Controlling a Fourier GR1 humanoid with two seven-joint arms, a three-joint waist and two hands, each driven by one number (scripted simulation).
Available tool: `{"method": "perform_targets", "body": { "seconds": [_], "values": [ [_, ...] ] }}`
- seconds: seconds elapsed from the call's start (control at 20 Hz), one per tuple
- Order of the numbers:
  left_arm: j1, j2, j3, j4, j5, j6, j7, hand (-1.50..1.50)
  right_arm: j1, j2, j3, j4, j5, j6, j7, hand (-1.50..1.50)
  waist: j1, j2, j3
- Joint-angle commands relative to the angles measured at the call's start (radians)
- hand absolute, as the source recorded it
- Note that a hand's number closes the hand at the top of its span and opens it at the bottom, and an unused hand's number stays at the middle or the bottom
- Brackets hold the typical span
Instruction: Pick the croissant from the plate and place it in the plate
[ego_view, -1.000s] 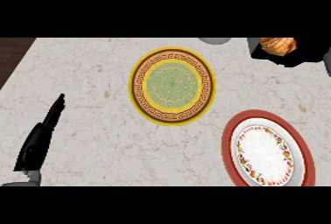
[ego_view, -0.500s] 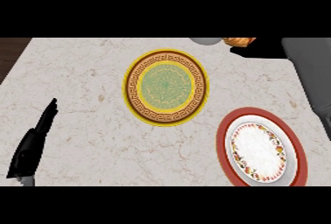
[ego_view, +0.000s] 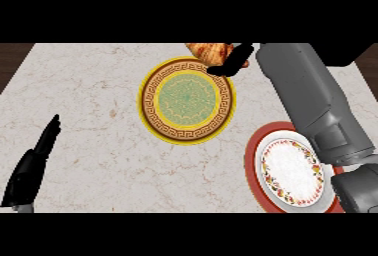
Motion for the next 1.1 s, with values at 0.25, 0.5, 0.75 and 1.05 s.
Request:
{"method": "perform_targets", "body": {
  "seconds": [0.25,0.5,0.75,1.05],
  "values": [
    [-0.048,-0.019,-0.007,0.011,-0.010,-0.008,0.028,0.00,0.010,0.151,0.079,0.116,0.096,-0.099,0.047,1.50,0.013,0.011,0.000],
    [-0.022,-0.014,-0.004,-0.003,-0.017,-0.015,-0.004,0.00,0.052,0.182,0.175,0.142,-0.020,-0.048,0.088,1.50,0.031,0.006,0.000],
    [-0.032,-0.037,-0.026,0.031,-0.037,-0.010,-0.028,0.00,0.017,0.183,0.176,0.202,-0.139,-0.115,0.271,-1.50,0.052,0.009,0.000],
    [-0.030,0.005,0.021,0.025,-0.016,-0.038,-0.041,0.00,0.048,0.183,0.134,0.203,-0.232,-0.161,0.175,-1.50,0.041,0.011,0.000]
  ]
}}
